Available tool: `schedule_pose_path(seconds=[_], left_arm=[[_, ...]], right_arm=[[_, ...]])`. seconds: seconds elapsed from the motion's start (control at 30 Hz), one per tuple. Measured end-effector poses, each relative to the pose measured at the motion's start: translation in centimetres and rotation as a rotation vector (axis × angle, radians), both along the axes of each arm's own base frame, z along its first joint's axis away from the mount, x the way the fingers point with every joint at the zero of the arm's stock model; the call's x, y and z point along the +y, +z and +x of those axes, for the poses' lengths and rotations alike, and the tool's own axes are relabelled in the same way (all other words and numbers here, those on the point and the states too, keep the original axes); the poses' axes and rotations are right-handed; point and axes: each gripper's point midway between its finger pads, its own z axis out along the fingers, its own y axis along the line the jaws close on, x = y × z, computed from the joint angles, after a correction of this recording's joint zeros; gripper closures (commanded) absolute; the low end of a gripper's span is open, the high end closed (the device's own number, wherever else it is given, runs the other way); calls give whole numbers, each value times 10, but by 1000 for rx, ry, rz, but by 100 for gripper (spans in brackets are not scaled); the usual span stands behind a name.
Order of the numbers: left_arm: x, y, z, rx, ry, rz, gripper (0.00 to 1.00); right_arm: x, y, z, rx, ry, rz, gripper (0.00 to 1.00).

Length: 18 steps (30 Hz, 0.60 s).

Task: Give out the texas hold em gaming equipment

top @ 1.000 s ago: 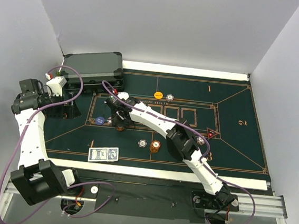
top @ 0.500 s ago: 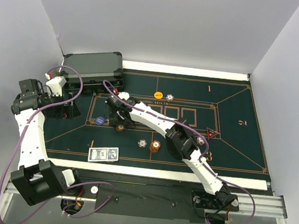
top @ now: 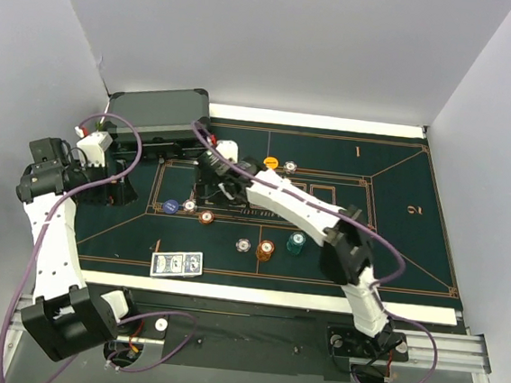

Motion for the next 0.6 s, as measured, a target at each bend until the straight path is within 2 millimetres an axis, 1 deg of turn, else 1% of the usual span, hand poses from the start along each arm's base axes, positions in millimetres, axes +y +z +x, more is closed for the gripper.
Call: schedule_pose_path(seconds=[0.07,0.13,0.17,0.23,0.3,0.4,0.47,0.53,0.6], left_arm=[[-1,3,-2,-7,0,2,4],[-2,6,-4,-13,-1,3,4],[-3,7,-5,-16,-2,4,4],[-4,9,-7,-19,-2,5,4],[-5,10,-9,-20,-3,3,4],[-7,11,-11,-21,-5,1,4],[-7,10,-11,-19,-5,-1,4],[-7,10,-12,-17,-5,-2,4],[-7,10,-12,-15,-5,-3,4]], right_arm=[[-16,35,-6,-46,-8,29,20],[-32,61,-13,-85,-20,50,17],[-43,71,-18,-101,-27,56,16],[-65,80,-29,-119,-45,48,15],[-86,72,-42,-114,-59,19,15],[-114,42,-61,-74,-74,-55,15],[-131,17,-73,-37,-83,-111,14],[-143,-1,-83,-6,-87,-155,14],[-150,-11,-88,11,-94,-176,14]])
